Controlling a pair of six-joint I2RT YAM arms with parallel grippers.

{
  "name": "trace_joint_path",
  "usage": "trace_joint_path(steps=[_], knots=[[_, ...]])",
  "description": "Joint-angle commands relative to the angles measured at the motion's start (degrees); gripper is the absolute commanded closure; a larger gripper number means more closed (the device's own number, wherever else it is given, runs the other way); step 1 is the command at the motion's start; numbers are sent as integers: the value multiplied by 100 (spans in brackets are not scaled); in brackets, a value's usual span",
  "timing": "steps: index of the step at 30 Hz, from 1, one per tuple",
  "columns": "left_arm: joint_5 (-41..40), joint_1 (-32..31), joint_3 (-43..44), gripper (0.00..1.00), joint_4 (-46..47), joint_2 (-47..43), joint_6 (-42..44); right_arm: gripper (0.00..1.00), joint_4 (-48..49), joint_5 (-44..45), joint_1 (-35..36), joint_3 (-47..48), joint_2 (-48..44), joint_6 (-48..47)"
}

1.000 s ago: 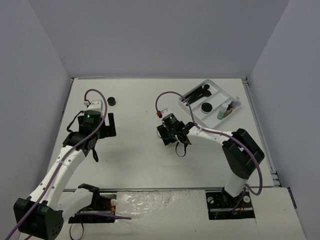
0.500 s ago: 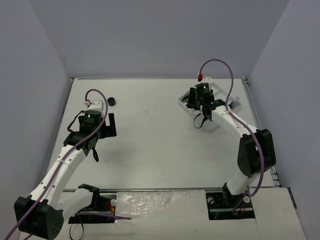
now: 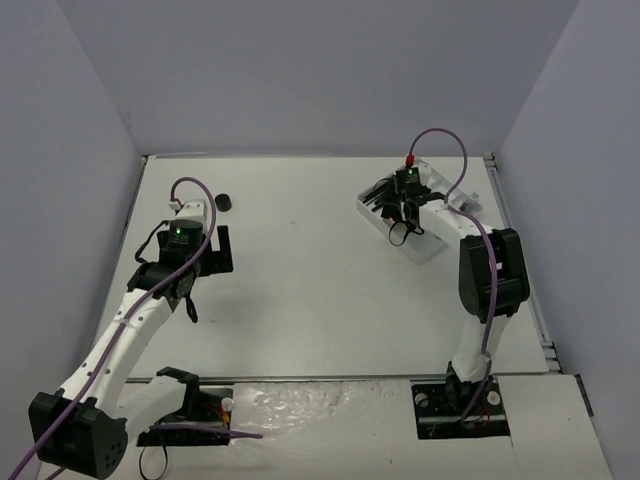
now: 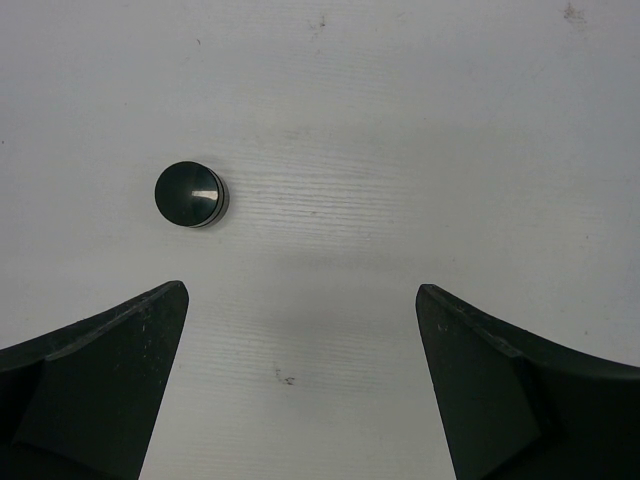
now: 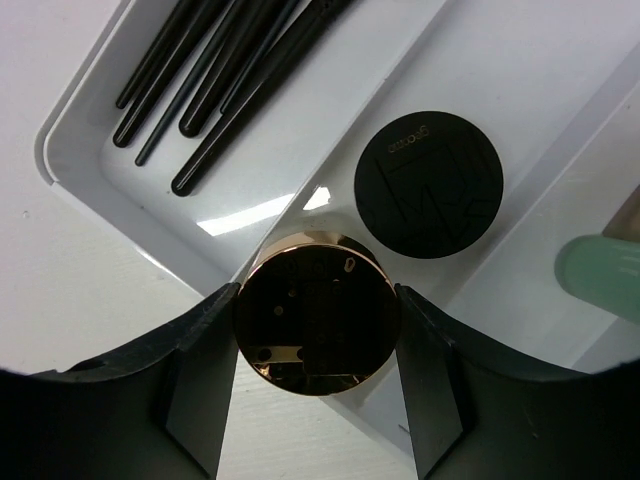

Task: Organize the makeup

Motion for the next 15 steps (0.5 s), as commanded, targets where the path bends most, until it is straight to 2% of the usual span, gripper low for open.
trace_joint_path(steps=[1, 9, 15], knots=[[-34, 11, 186, 3, 263, -32, 131, 100, 391, 131, -151, -14, -148, 162], [-26, 11, 185, 3, 268, -23, 131, 100, 391, 199, -274, 41, 123, 204], [-30, 11, 181, 3, 267, -13, 140, 100, 384, 754, -346, 253, 304, 338]])
